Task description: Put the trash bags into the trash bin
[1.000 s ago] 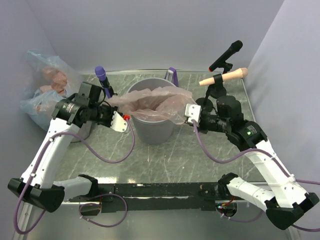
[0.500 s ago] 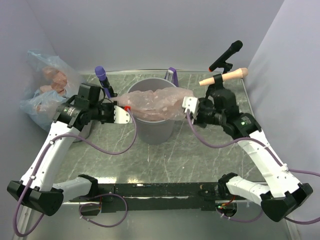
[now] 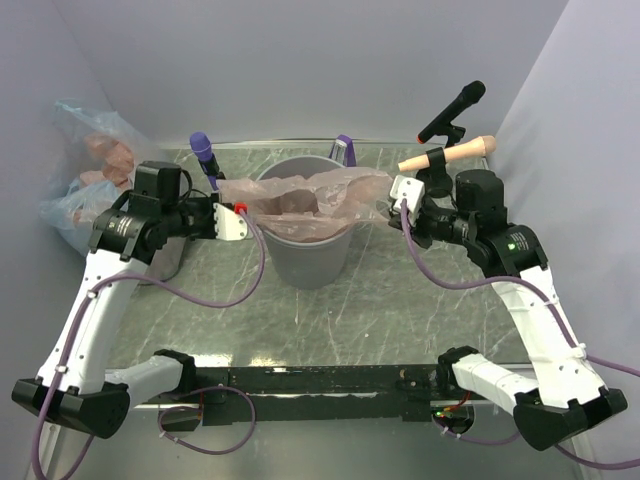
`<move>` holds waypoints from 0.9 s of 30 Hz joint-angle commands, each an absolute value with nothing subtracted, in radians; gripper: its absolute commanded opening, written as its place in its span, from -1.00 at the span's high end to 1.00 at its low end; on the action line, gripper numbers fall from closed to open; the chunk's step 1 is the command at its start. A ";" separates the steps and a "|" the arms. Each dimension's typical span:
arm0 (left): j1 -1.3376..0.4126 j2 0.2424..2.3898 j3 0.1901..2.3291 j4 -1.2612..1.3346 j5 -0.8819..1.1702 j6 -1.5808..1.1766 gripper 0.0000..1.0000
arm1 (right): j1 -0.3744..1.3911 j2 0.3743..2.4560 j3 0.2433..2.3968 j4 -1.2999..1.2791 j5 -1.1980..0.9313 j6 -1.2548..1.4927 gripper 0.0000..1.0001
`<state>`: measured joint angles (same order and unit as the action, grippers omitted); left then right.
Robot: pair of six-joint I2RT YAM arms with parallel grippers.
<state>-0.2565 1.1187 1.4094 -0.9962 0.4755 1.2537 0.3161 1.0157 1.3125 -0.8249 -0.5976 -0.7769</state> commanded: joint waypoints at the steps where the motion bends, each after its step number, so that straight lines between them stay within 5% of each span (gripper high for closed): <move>1: -0.241 1.085 1.376 -1.038 0.477 1.287 0.99 | 0.293 0.963 1.255 -0.856 -0.640 -0.828 1.00; 9: -0.239 1.069 1.355 -1.078 0.508 1.275 0.99 | 0.299 0.878 1.106 -0.873 -0.670 -0.919 1.00; 27: -0.248 1.014 1.434 -1.166 0.701 1.144 0.99 | 0.508 0.861 1.126 -0.947 -0.666 -1.014 1.00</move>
